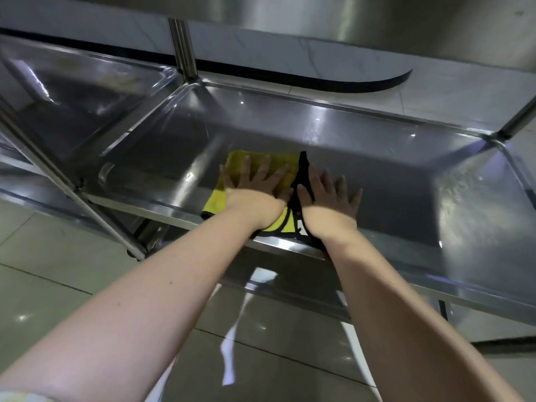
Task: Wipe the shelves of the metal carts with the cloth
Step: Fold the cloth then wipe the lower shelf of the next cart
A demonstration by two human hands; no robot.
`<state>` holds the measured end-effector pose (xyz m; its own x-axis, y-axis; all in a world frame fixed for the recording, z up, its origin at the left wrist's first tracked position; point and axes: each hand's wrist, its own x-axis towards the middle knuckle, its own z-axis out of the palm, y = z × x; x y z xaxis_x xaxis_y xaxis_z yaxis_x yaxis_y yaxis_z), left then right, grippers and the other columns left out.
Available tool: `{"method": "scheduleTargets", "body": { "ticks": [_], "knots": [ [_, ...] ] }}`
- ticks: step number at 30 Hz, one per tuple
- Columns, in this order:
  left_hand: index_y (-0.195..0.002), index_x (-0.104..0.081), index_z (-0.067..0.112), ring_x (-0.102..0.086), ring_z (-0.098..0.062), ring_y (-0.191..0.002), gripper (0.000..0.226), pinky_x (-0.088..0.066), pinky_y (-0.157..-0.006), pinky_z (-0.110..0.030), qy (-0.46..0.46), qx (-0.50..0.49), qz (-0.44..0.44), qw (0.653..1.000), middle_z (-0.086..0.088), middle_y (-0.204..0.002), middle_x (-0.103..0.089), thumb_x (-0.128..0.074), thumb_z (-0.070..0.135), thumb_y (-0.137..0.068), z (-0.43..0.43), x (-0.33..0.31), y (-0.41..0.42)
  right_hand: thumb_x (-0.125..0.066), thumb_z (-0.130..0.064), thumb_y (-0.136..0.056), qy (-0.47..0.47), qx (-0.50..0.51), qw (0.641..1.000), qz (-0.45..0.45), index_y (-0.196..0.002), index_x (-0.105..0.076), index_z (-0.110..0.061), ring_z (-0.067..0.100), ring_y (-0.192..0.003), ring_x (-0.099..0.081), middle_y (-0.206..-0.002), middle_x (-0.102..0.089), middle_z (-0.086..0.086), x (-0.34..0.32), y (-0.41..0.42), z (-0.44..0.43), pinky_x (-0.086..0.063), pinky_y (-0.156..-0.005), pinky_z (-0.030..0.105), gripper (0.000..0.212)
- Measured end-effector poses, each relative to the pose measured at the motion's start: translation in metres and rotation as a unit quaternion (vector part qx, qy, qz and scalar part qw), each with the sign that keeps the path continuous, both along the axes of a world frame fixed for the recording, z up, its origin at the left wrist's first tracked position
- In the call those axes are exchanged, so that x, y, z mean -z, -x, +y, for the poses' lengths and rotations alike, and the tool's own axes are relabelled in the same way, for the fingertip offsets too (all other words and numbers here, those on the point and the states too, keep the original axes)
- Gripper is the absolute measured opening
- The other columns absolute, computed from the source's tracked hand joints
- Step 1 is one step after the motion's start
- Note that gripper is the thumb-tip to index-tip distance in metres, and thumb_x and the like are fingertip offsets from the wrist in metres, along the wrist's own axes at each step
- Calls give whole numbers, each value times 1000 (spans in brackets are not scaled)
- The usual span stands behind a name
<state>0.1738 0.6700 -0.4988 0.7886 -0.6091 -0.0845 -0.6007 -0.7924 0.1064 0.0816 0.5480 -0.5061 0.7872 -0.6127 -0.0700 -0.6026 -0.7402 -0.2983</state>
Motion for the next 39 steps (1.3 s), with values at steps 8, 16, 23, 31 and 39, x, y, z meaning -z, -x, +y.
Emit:
{"method": "scheduleTargets", "body": {
  "ticks": [8, 16, 23, 31, 39],
  "knots": [
    [-148, -13, 49, 13, -28, -149, 58, 17, -107, -68, -12, -35, -30, 999, 11, -163, 4, -16, 66, -93, 43, -4, -50, -13, -76, -88, 42, -3, 999, 10, -148, 5, -53, 36, -149, 7, -164, -1, -2, 6, -1, 5, 13, -112, 61, 66],
    [-155, 6, 21, 19, -42, -144, 78, 18, -111, -62, -41, -59, -14, 997, -5, -162, 16, -16, 65, -94, -20, -10, 10, -16, -68, -93, -10, 20, 999, -31, -155, -9, -35, 30, -150, 6, -164, -7, -4, 1, 1, 5, 14, -115, 58, 70],
    [-142, 11, 61, 27, -47, -140, 74, 31, -88, -72, -59, -17, -13, 998, 14, -159, 21, -10, 86, -75, 5, -7, -4, -12, -59, -98, 41, 1, 999, 23, -152, -8, -46, 35, -149, 9, -164, 0, -1, 1, 0, 11, 12, -113, 62, 56],
    [-138, 1, 69, 22, -40, -144, 68, 11, -105, -73, -3, -19, 21, 1000, 16, -160, 17, -17, 88, -75, 15, -6, -18, -10, -76, -87, 49, -10, 998, 33, -150, 1, -50, 35, -148, 10, -164, 1, -1, 4, -1, 9, 12, -112, 63, 69],
    [-138, 3, 69, 18, -40, -145, 67, 8, -107, -71, -7, -28, -3, 1000, 14, -161, 15, -14, 88, -75, 42, -4, -40, -4, -80, -84, 28, 6, 994, 105, -145, 9, -58, 44, -144, 19, -163, 13, -2, -3, -26, 26, 15, -103, 72, 65]
  ]
}}
